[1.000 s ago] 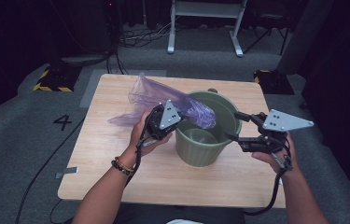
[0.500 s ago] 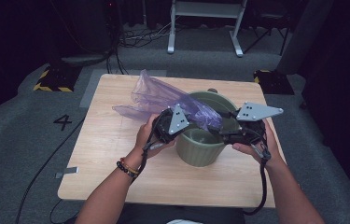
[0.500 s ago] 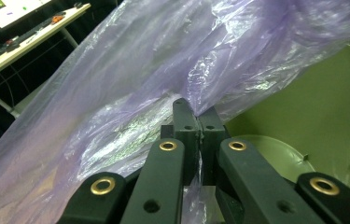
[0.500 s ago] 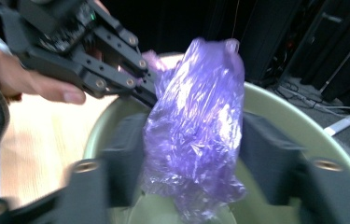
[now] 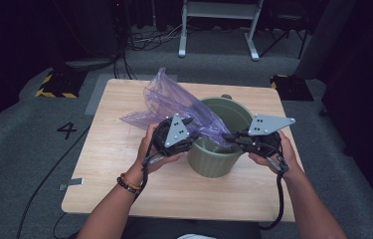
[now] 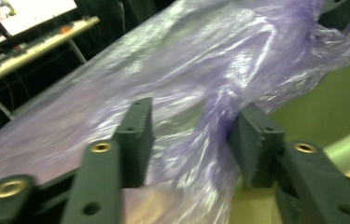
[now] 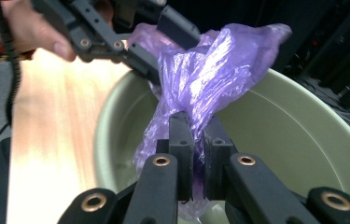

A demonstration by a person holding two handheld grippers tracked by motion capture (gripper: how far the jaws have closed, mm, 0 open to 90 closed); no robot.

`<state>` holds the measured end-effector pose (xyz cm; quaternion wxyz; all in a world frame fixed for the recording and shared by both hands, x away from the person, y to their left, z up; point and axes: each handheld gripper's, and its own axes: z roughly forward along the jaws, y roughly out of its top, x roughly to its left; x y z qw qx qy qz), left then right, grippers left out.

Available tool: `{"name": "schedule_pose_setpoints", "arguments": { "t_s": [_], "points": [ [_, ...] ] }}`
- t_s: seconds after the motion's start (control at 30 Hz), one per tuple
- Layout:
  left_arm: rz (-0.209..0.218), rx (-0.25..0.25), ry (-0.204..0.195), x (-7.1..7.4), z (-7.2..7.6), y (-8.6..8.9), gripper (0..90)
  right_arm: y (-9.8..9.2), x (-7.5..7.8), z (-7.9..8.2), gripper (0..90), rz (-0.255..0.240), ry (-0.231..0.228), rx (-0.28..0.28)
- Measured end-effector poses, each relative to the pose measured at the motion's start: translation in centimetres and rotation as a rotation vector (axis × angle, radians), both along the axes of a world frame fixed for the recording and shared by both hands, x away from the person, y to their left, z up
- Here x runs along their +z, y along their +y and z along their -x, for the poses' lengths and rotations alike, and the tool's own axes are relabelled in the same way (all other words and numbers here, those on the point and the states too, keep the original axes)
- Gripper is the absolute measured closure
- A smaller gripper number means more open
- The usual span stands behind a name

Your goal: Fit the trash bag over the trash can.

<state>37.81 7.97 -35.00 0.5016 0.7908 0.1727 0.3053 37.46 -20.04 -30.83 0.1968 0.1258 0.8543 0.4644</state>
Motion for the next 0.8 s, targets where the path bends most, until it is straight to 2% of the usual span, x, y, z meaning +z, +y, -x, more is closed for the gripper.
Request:
{"name": "schedule_pose_setpoints", "arguments": {
  "t_s": [0.03,0.07,0.23,0.3,0.37,0.47,0.57,0.67,0.7,0.73,0.8],
  "points": [
    [0.019,-0.013,0.000,0.0,0.1,0.6,44.0,-0.1,0.0,0.1,85.8,-0.003,-0.007,0.034],
    [0.019,-0.013,0.000,0.0,0.1,0.6,42.9,-0.1,0.0,0.2,85.8,-0.003,-0.010,0.046],
    [0.071,-0.021,0.003,-0.2,0.3,2.5,39.7,-0.1,0.1,0.4,85.8,0.004,-0.021,0.062],
    [0.095,-0.023,-0.001,-0.1,0.5,3.2,36.5,-0.1,0.1,0.4,85.9,0.007,-0.022,0.060],
    [0.100,-0.032,-0.003,0.0,0.8,3.6,31.4,-0.1,0.1,0.4,85.9,0.008,-0.022,0.060],
    [0.078,-0.031,-0.011,0.0,1.0,4.4,28.9,-0.2,0.1,0.4,85.9,0.011,-0.023,0.055],
    [0.072,-0.027,0.024,-0.3,0.9,5.4,25.7,-0.5,0.1,0.3,85.9,0.022,-0.029,0.035],
    [0.023,-0.017,0.038,-1.1,0.9,6.3,25.2,-1.0,0.2,0.2,85.9,0.020,-0.030,0.020],
    [0.023,-0.017,0.038,-1.1,0.9,6.3,24.8,-1.0,0.2,0.2,85.9,0.020,-0.030,0.020],
    [-0.004,0.001,0.038,-1.5,0.8,6.2,24.8,-1.0,0.2,0.2,85.9,0.020,-0.030,0.018],
    [-0.038,0.002,0.062,-2.2,0.4,5.9,22.2,-1.1,0.2,0.2,85.9,0.017,-0.028,0.021]
  ]
}}
